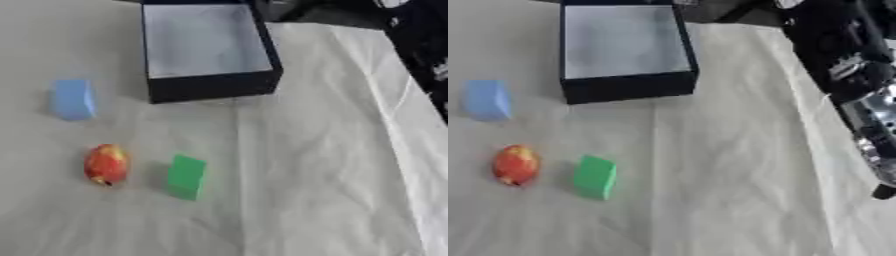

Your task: Pick up objects on the table and place them in the box.

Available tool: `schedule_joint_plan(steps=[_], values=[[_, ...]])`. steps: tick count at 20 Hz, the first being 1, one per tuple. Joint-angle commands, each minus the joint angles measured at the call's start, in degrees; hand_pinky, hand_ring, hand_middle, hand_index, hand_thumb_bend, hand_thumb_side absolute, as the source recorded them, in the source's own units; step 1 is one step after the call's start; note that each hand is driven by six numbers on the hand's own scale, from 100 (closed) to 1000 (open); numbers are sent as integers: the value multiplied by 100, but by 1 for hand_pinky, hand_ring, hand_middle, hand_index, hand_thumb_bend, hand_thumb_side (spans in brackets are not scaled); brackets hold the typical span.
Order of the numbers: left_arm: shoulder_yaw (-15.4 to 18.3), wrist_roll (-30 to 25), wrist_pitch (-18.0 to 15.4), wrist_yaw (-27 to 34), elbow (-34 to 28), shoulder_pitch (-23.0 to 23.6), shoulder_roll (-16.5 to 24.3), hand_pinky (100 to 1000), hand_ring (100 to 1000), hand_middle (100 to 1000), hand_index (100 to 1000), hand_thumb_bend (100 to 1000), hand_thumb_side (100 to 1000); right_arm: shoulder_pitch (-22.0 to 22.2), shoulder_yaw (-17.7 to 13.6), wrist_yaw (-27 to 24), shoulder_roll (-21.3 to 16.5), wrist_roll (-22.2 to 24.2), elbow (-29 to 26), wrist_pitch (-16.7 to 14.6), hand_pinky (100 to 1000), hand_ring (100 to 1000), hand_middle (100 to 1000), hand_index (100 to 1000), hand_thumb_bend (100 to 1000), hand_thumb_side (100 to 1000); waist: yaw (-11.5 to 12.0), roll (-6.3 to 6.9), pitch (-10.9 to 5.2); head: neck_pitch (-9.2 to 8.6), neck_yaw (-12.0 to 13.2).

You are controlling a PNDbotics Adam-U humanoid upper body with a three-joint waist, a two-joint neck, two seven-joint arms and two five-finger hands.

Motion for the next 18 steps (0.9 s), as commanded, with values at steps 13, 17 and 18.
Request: schedule_joint_plan(steps=[13,17,18], values=[[-122,-94,-111,92,-409,-210,153,931,919,675,794,100,572,51,-396,2342,201,-1127,1372,-386,836,700,546,584,120,342,370,-150,147,-218,-518],[-124,-106,-94,80,-398,-215,135,931,920,674,794,100,572,108,-417,2678,252,-1518,1510,-324,851,751,640,684,147,379,363,-151,165,-242,-503],[-123,-108,-93,77,-395,-213,137,931,920,674,795,100,572,113,-409,2741,257,-1585,1527,-309,860,778,692,737,191,404,361,-153,166,-244,-504]])
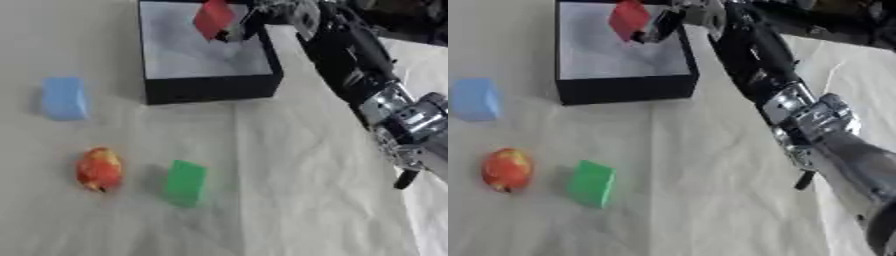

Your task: Pick up objects on the table and place them in the box.

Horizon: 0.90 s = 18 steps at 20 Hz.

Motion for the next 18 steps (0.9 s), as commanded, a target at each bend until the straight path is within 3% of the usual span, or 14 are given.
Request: schedule_joint_plan(steps=[1,2,4,8,11,14,18], values=[[32,-16,-10,-40,-112,-49,136,931,920,674,795,100,572,-74,-52,250,-111,-234,35,31,880,831,781,836,275,440,-11,-31,-25,-72,3],[31,-18,-9,-43,-110,-47,138,932,920,674,795,100,572,-75,-43,351,-111,-259,27,12,896,863,826,894,333,462,-16,-33,-26,-71,0],[30,-25,-1,-50,-103,-40,140,932,921,674,795,100,573,-84,-66,564,-116,-363,-25,-23,935,913,862,948,430,404,-30,-35,-35,-55,1],[37,-20,12,-55,-83,-23,151,932,921,674,795,100,573,-96,-144,836,-136,-649,-124,-66,962,919,857,963,447,376,-79,-21,-71,-15,13],[40,-15,12,-56,-72,13,171,932,921,673,795,100,572,-88,-114,735,-168,-811,-151,-96,963,913,854,959,450,337,-145,2,-113,19,48],[39,-16,17,-62,-50,69,192,931,921,673,795,100,572,-80,-77,205,-234,-760,-238,-118,955,886,816,932,301,251,-253,36,-181,84,110],[65,-5,25,-86,-2,193,219,932,921,672,795,100,572,26,60,-1073,-375,-320,-732,48,943,861,786,894,136,202,-442,97,-295,182,242]])
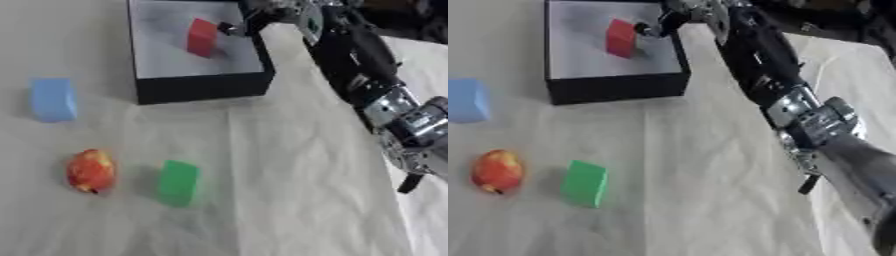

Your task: Pick up objects on the table and place them in the box.

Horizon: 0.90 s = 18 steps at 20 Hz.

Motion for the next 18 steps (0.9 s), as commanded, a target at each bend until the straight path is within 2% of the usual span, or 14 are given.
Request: schedule_joint_plan(steps=[1,4,7,11,12,14,18], values=[[70,8,12,-50,-29,32,178,932,921,672,795,100,572,-5,83,-1038,-367,415,-584,156,941,859,784,891,133,199,-83,117,-303,88,113],[77,20,8,-61,-7,95,197,931,921,673,795,100,572,116,202,-1914,-541,1001,-1267,366,937,866,794,897,136,201,-218,166,-390,158,218],[83,35,-1,-66,13,163,220,931,921,673,795,100,572,317,219,-2626,-731,1362,-1954,615,936,859,787,894,133,177,-340,213,-472,227,301],[83,40,-8,-68,23,186,228,931,921,673,795,100,572,454,188,-3134,-859,1646,-2423,959,936,859,787,894,133,177,-375,226,-498,250,322],[87,44,-8,-69,28,196,238,930,920,673,795,100,572,484,185,-3196,-890,1670,-2487,986,922,848,777,882,175,158,-398,233,-521,301,395],[123,83,-17,-78,51,269,284,930,920,674,796,100,571,704,251,-3363,-1081,1568,-2731,885,924,846,775,880,160,135,-610,278,-583,399,622],[172,154,-61,-100,55,322,348,929,919,674,796,100,571,1314,150,-3748,-1371,1201,-3349,531,928,841,769,876,137,100,-886,329,-604,427,882]])
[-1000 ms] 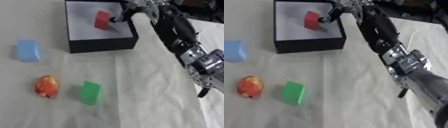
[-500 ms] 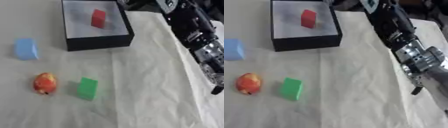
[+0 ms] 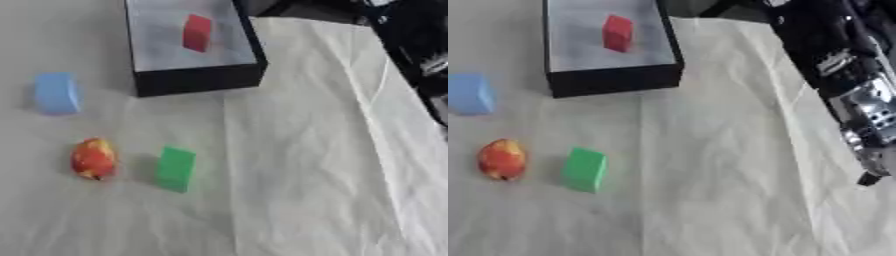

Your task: Pick up objects on the table and place them in the box.

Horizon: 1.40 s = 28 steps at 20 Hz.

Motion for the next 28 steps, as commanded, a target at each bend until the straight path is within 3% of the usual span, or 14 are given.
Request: schedule_joint_plan(steps=[1,5,10,13,14,16,20,26,28], values=[[98,71,-35,-49,-49,-16,219,929,919,674,796,100,570,260,-186,-338,-408,-289,-572,-254,929,840,768,876,128,100,-90,122,-192,39,190],[116,98,-73,-75,-34,-9,280,929,919,674,796,100,569,887,-386,-724,-420,-576,-1199,-210,937,834,760,868,100,100,-253,142,-172,40,367],[141,118,-172,-124,34,-53,438,927,919,675,798,100,567,1594,-717,-1159,-64,-681,-1906,178,957,824,747,855,100,100,-387,175,-133,40,621],[121,107,-215,-127,78,-76,465,927,919,675,798,100,567,2034,-905,-1389,16,-633,-2346,447,957,824,747,855,100,100,-365,175,-143,40,612],[110,97,-221,-126,86,-85,466,925,919,676,802,100,566,2192,-969,-1437,20,-625,-2497,544,1000,824,742,845,100,414,-350,178,-146,38,610],[113,2,-273,-211,143,-172,608,923,919,677,804,100,568,2474,-1019,-1562,163,-707,-2512,718,1000,825,743,846,100,417,-378,261,-98,5,739],[98,-305,-486,-523,461,-438,1116,903,910,690,814,100,586,3025,-1026,-1886,672,-998,-2609,1057,1000,825,740,842,100,482,-354,352,-105,28,676],[-440,-798,-412,-1016,1236,-1172,1918,895,925,733,842,100,318,3746,-961,-2380,1473,-916,-3149,1551,1000,802,711,822,100,527,-313,466,-154,35,584],[-716,-972,-298,-1190,1519,-1406,2200,896,928,741,850,100,299,3813,-974,-2554,1690,-752,-3216,1725,1000,799,708,821,100,528,-340,476,-160,35,612]])
